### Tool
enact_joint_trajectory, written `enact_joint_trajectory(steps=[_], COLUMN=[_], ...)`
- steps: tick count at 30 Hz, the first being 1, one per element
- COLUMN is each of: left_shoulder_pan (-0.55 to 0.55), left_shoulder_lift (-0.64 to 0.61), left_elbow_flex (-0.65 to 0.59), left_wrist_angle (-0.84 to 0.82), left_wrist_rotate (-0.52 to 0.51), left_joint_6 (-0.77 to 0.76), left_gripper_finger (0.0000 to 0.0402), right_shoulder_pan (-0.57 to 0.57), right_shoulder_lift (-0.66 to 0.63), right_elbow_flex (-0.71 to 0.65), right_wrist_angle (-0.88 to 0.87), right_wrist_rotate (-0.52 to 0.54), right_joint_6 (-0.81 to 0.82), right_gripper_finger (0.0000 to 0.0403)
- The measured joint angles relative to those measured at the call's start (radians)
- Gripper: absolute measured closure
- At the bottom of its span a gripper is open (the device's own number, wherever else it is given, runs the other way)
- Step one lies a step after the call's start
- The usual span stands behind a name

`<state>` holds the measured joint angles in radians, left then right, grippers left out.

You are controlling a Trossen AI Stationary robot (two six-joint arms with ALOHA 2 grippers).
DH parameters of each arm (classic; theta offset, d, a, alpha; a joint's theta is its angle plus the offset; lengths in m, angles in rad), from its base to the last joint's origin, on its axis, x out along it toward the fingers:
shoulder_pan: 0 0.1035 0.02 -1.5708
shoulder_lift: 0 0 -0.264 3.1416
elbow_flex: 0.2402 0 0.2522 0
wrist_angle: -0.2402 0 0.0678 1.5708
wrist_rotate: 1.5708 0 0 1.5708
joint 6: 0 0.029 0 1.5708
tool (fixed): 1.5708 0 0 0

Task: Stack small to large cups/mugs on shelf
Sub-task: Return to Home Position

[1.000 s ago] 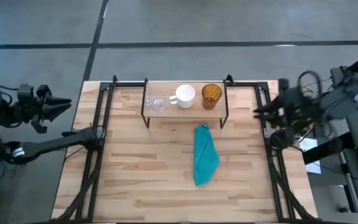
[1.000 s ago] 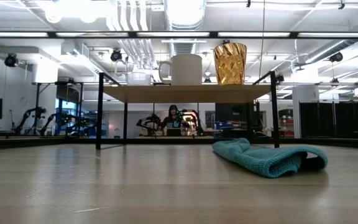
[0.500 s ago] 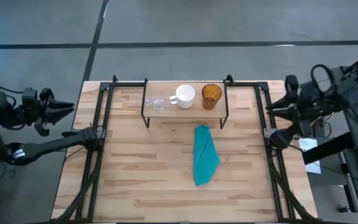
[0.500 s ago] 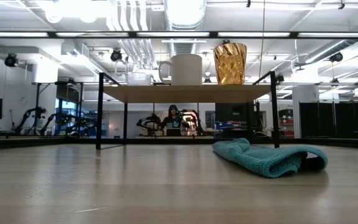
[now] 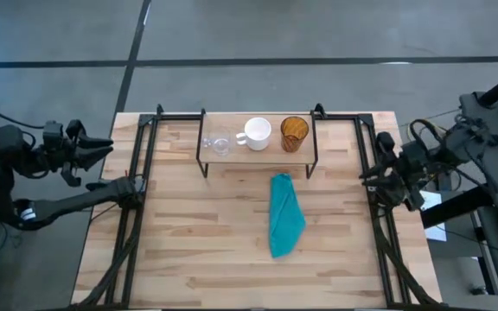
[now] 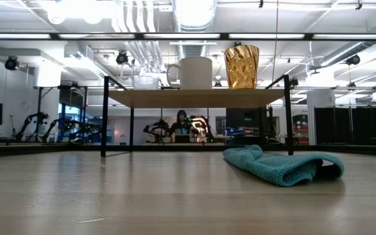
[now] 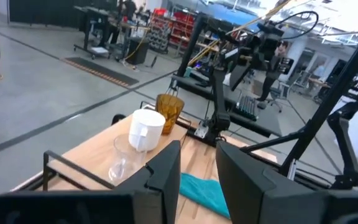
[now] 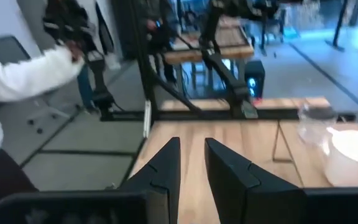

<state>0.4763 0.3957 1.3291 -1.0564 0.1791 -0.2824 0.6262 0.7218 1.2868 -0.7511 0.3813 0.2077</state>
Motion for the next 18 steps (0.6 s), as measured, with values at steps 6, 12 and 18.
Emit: enact_joint_trajectory(steps=[6,12,18], left_shoulder_pan=[0.000,0.000,0.000], left_shoulder_lift=[-0.080,-0.227,-0.362], left_elbow_flex=[-0.097,-0.246,-0.387], left_wrist_angle=[0.023,0.095,0.158], left_wrist_rotate=[0.000,0.000,0.009], left_joint_6=[-0.001,-0.008,-0.091], left_gripper_finger=[0.0313,0.0313,0.0313], right_shoulder_pan=[0.000,0.000,0.000], right_shoulder_lift=[-0.136,-0.240,-0.306], right_elbow_flex=[-0.203,-0.364,-0.501], right_wrist_angle=[0.176,0.283,0.393], right_wrist_rotate=[-0.001,-0.002,-0.018], right_joint_6=[-0.019,-0.010,-0.038], right_gripper_finger=[0.0335,0.0335,0.0335])
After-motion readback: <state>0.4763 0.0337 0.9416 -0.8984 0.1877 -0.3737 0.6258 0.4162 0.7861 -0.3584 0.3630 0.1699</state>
